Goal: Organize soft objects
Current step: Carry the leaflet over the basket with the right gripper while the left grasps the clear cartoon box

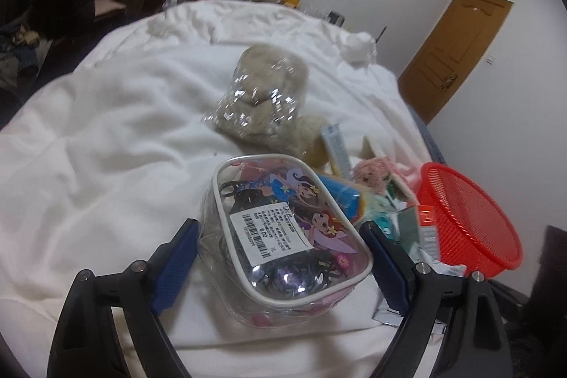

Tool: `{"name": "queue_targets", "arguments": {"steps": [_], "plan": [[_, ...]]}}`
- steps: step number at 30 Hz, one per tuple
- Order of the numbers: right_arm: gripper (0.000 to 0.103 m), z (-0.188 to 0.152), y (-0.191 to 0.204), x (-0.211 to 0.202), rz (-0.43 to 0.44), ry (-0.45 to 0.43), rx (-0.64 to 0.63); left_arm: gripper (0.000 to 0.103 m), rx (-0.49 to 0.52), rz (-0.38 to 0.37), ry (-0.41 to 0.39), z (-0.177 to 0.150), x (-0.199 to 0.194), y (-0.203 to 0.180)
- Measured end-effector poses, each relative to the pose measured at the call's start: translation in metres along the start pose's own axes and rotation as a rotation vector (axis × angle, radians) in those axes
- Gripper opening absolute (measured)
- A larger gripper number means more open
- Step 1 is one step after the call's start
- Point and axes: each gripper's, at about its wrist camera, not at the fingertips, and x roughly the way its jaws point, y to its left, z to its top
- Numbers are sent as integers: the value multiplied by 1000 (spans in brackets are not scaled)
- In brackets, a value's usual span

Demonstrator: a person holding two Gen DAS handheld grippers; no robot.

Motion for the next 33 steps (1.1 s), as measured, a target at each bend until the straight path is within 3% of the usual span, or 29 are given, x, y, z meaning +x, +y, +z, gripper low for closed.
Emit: {"name": "queue_targets", "arguments": {"steps": [3, 7, 13, 15, 20, 25, 28, 33], "plan": [[30, -4, 2, 6, 12, 14, 2, 92, 10, -5, -34, 2, -9, -1], [11, -7, 17, -2, -29, -16, -57, 92, 6, -44, -41, 0, -13, 0], [5, -5, 29, -7, 60, -43, -103, 92, 24, -119, -59, 7, -12, -5], [5, -5, 31, -8, 54, -52, -115, 92, 22, -141, -43, 12, -8, -8], [4, 3, 18, -43, 64, -182, -74, 92, 66, -177, -54, 21, -12, -26], [4, 10, -7, -72, 71, -257, 13, 92, 122, -227, -63, 29, -22, -51], [4, 15, -21, -82, 54, -287, 59, 92, 156, -243, -62, 37, -25, -70], [4, 22, -70, -112, -44, -354, 177, 92, 213, -323, 47, 44, -11, -118]]}}
